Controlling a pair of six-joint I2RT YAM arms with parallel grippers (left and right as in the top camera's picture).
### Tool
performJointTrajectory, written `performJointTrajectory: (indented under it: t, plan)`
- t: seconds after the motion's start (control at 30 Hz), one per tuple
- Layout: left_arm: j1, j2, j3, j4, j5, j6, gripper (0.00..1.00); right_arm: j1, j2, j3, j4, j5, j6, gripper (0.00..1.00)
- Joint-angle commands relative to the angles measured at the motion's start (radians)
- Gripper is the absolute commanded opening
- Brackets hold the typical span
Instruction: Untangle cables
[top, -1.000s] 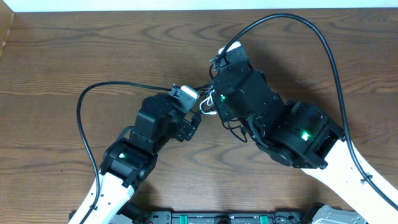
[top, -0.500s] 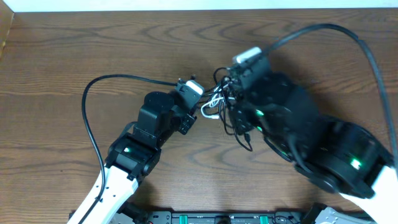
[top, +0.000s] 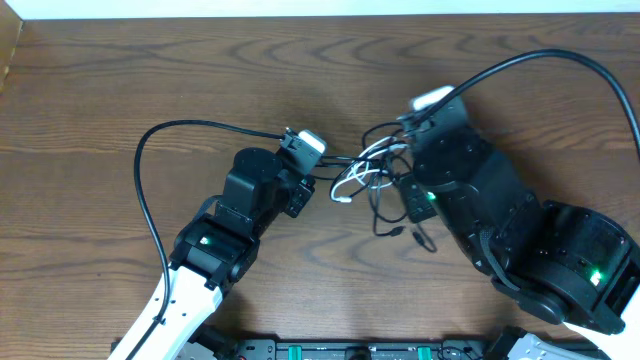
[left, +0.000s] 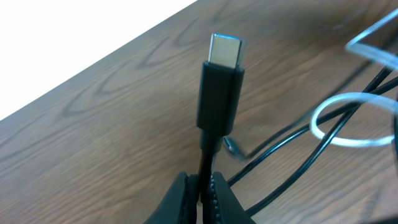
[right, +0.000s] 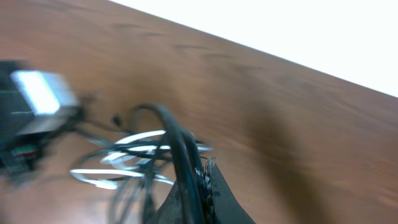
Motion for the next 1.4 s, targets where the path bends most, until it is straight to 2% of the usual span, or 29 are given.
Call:
performJointTrajectory:
  t: [0.0, 0.13, 0.37, 0.67, 0.93, 1.17, 1.37]
  plan:
    - [0.0, -0.016, 0.014, -0.021, -0.064, 0.006, 0.07, 0.003, -0.009, 0.021, -0.043, 0.318, 0.113, 0.01]
    - [0.0, -0.032, 0.014, -0.055, -0.08, 0.006, 0.07, -0.012, -0.009, 0.021, -0.146, 0.515, 0.269, 0.01]
    - [0.0, -0.061, 0.014, -0.119, -0.162, 0.006, 0.07, -0.098, -0.01, 0.021, -0.251, 0.583, 0.422, 0.02]
    - [0.0, -0.116, 0.014, -0.119, -0.165, 0.001, 0.07, -0.192, -0.008, 0.02, -0.257, 0.499, 0.44, 0.01]
    - [0.0, -0.226, 0.014, -0.124, -0.17, -0.014, 0.07, -0.299, -0.003, 0.016, -0.289, 0.481, 0.538, 0.01]
    - [0.0, -0.349, 0.014, -0.172, -0.337, -0.044, 0.07, -0.401, 0.001, -0.018, -0.298, 0.443, 0.567, 0.02]
    - [0.0, -0.41, 0.014, -0.188, -0.352, -0.044, 0.07, -0.471, 0.007, -0.022, -0.298, 0.406, 0.575, 0.01]
